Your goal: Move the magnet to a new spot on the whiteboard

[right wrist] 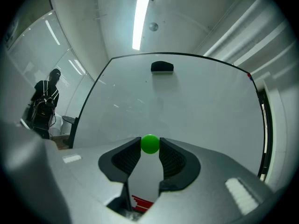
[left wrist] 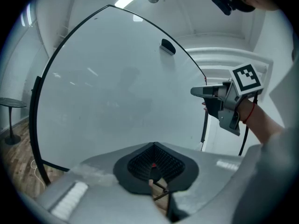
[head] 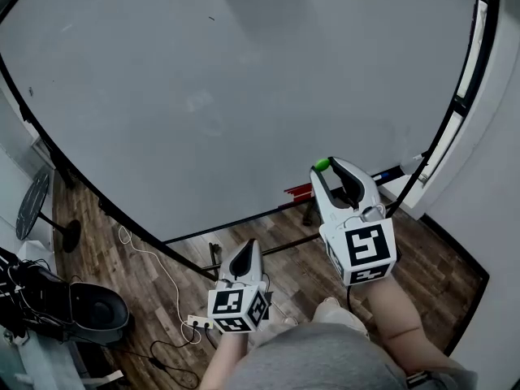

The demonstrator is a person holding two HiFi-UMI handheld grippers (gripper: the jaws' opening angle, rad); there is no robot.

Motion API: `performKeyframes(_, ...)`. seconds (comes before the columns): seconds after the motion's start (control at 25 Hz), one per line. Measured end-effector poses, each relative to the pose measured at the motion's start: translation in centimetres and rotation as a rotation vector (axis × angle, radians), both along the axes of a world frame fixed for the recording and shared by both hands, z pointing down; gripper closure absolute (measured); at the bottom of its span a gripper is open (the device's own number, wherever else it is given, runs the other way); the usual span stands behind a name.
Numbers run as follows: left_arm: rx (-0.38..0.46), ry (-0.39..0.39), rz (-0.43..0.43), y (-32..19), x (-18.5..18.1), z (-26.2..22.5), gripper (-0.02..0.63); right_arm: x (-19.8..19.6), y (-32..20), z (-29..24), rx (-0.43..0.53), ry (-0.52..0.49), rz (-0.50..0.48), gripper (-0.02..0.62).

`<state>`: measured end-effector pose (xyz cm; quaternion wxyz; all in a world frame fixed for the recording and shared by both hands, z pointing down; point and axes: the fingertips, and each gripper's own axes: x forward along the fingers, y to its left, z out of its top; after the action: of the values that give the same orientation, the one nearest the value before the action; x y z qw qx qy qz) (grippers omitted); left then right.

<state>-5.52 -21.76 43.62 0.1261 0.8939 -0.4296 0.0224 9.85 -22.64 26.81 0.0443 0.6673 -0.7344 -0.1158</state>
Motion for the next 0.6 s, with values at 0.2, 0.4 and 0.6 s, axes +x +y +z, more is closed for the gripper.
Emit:
performKeyframes(0.2, -0.002, 0.002, -0.021, -0.5, 3.8, -0.4, 0.601, 3.7, -0.8, -0.7, 0.002, 0.007, -0.02, 0.471)
performKeyframes(0.4, -0.005, 0.002, -0.041, -0.9, 7.0, -0.8, 0.601, 6.8, -1.6, -1.1, -0.002, 0.012, -0.043, 0.471)
performKeyframes(0.6, -0.005, -0.006, -0.066, -0.9, 9.5, -0.9, 0.601, 9.2, -2.1, -1.1, -0.006, 0.015, -0.069, 0.471)
